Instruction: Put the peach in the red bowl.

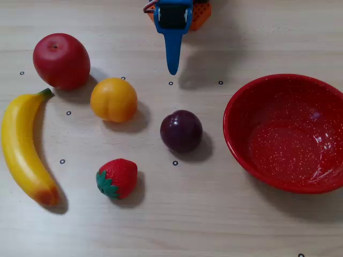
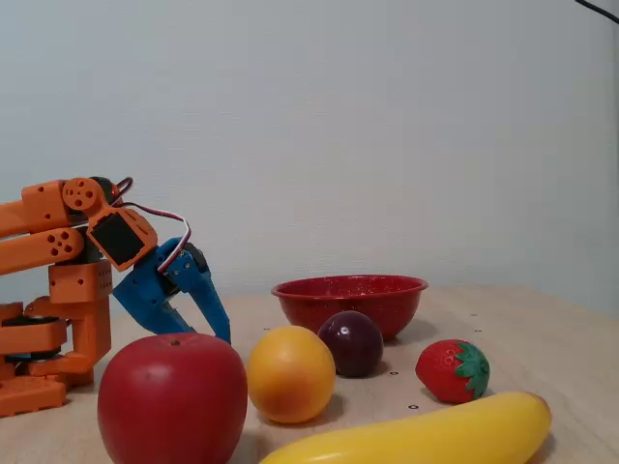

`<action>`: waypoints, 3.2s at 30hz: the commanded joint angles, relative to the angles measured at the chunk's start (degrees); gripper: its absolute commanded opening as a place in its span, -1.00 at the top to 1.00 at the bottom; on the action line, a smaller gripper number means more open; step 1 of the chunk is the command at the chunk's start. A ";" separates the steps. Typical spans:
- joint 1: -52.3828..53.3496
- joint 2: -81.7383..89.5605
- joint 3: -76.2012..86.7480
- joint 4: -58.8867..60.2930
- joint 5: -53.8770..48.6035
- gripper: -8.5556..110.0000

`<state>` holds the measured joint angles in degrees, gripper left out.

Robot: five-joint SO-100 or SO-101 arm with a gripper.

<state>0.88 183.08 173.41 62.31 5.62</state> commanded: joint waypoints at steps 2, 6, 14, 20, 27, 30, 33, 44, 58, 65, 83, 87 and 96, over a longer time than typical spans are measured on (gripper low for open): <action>1.05 0.62 -1.49 -0.62 1.32 0.85; 1.05 0.62 -1.49 -0.62 1.32 0.85; 1.05 0.62 -1.49 -0.62 1.32 0.85; 1.05 0.62 -1.49 -0.62 1.32 0.85; 1.05 0.62 -1.49 -0.62 1.32 0.85; 1.05 0.62 -1.49 -0.62 1.32 0.85; 1.05 0.62 -1.49 -0.62 1.32 0.85; 0.26 0.70 -1.49 -0.62 1.05 0.85; -2.11 -35.07 -39.46 5.45 0.26 0.85; -10.72 -53.53 -62.49 10.90 7.03 0.85; -21.01 -89.38 -79.10 17.93 15.91 0.14; -21.53 -93.69 -82.53 16.26 16.79 0.06; -24.17 -99.05 -82.18 13.01 22.15 -0.01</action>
<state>-21.71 82.35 95.10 76.29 25.84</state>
